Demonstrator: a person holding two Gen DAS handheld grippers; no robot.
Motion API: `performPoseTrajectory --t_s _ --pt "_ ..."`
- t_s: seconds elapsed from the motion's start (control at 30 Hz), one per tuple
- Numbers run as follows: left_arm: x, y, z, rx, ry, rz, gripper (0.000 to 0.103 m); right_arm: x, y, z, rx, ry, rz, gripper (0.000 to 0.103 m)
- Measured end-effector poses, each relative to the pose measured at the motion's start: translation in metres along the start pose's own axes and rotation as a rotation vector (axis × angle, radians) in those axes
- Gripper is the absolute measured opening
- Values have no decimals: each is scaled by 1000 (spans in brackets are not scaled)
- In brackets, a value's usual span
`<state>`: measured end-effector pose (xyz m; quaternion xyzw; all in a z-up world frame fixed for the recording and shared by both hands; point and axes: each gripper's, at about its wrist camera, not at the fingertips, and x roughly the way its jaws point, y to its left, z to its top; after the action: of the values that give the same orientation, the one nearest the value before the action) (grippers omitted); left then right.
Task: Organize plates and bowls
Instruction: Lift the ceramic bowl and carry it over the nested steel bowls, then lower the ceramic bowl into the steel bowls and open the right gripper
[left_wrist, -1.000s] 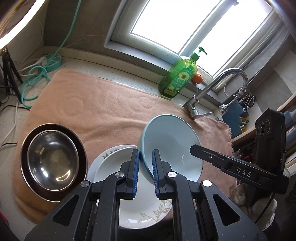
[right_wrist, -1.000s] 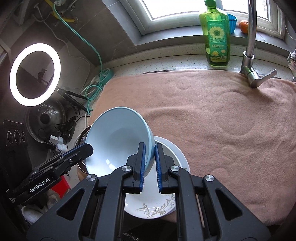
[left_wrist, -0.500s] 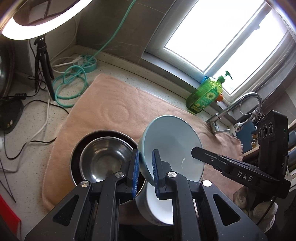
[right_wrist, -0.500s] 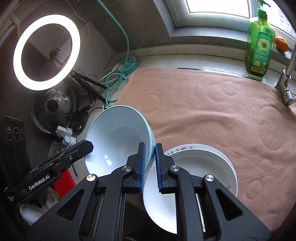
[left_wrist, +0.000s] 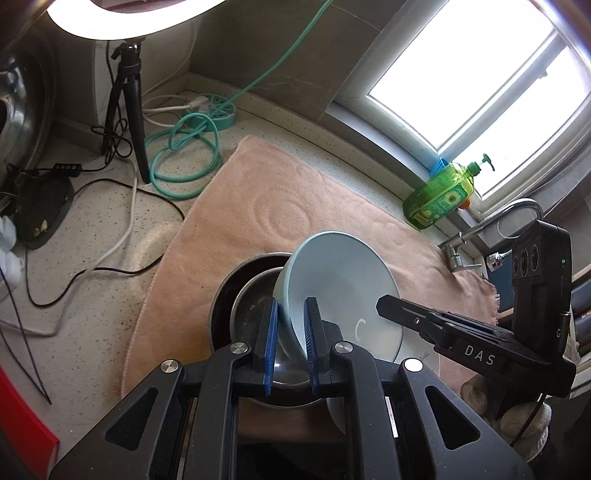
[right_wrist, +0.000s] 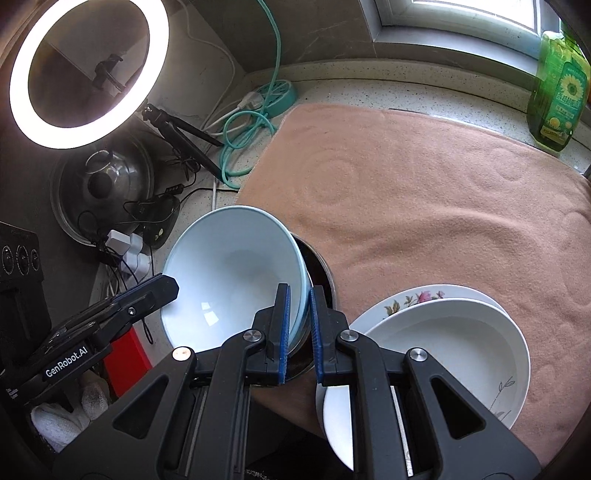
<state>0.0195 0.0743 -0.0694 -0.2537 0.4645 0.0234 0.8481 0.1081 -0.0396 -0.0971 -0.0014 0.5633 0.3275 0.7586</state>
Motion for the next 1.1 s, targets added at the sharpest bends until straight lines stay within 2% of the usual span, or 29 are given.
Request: performPoseTrajectory --t_s 0.17,0.37,1.1 --pt "9 12 -5 -13 42 -3 12 20 2 -2 -12 32 -37 11" --pt "20 24 -8 -23 78 9 12 33 4 -3 -11 58 -40 11" --pt "26 30 -8 -19 107 3 12 37 12 -5 -66 68 -94 13"
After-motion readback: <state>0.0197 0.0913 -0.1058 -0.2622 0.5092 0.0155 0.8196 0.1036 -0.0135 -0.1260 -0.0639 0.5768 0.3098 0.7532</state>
